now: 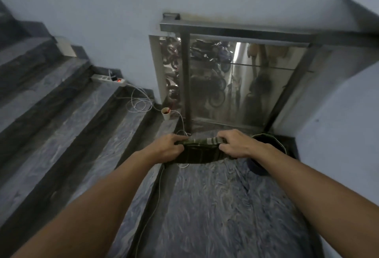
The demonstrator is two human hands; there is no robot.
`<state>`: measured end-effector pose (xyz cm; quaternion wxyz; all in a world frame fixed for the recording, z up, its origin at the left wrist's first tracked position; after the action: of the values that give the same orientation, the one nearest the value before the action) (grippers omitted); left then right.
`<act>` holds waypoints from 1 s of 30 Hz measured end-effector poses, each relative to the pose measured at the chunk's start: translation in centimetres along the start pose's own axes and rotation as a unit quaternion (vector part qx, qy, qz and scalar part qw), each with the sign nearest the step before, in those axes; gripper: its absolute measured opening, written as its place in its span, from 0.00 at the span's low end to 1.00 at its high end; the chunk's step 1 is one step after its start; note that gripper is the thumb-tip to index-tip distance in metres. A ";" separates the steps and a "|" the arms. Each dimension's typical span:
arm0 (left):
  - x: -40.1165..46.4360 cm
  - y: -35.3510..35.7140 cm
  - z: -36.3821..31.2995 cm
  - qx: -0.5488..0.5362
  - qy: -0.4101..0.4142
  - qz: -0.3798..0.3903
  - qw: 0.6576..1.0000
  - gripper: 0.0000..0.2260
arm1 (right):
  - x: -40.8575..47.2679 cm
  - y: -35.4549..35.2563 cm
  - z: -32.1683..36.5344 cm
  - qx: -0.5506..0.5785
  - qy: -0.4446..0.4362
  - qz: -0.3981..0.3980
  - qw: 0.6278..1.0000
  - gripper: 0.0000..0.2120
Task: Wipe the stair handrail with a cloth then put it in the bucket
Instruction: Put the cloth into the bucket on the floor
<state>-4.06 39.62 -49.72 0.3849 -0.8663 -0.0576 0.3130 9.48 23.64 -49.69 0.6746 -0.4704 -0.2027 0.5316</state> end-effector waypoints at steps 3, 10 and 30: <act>2.8 -1.2 -2.7 0.031 0.014 0.016 0.999 0.21 | 0.3 -2.8 -2.0 0.001 0.021 -0.005 1.000 0.10; 10.4 -3.9 -8.3 0.069 0.067 0.043 0.994 0.16 | 1.7 -6.8 -9.2 0.050 0.102 -0.028 0.993 0.09; 37.7 4.7 -22.6 0.203 0.214 0.166 0.941 0.09 | 1.8 -5.9 -32.3 0.108 0.376 -0.099 0.915 0.10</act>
<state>38.57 34.95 -60.34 0.4984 -0.8136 0.2355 0.1848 38.20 11.78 -60.42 0.7967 -0.5374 0.0794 0.2649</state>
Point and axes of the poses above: each hand's wrist, its own x-axis towards the middle knuckle, its own y-axis out of the palm, z = x × y, the point moved 5 cm from there along x, towards the middle knuckle, and after that the axes turned 7 degrees about -y, right-handed, at the moved point
